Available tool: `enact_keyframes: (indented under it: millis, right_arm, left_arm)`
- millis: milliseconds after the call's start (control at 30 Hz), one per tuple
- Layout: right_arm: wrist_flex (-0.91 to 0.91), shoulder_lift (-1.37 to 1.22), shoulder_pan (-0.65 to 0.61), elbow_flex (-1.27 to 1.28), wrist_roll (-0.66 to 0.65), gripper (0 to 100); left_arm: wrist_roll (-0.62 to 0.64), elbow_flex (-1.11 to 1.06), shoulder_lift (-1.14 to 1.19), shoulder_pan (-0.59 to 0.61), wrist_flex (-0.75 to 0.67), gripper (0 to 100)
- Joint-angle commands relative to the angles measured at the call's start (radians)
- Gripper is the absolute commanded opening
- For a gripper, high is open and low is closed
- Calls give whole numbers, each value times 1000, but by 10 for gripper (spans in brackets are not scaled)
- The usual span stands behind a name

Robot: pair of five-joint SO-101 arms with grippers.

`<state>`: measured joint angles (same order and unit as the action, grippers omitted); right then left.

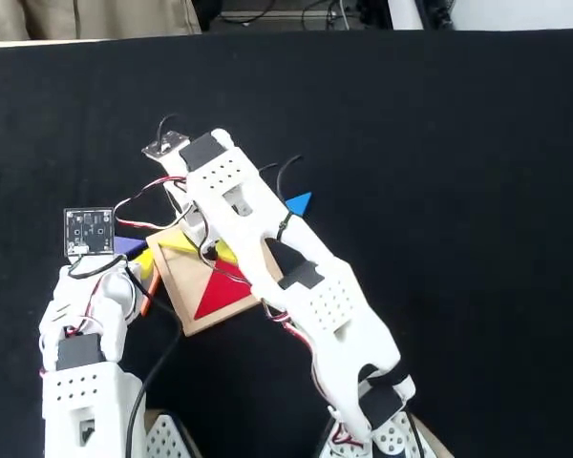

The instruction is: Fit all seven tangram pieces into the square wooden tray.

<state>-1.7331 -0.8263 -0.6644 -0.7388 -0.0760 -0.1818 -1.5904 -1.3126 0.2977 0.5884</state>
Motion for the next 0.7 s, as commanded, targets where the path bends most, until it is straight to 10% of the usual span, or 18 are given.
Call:
enact_keyframes:
  millis: [0, 667]
  right_arm:
    - [-31, 99, -20, -48, 2, 12]
    - [-29, 125, -127, -1, 3, 12]
  left_arm:
    - [-2, 5, -12, 2, -23, 267]
    - [-2, 5, -12, 5, -23, 267]
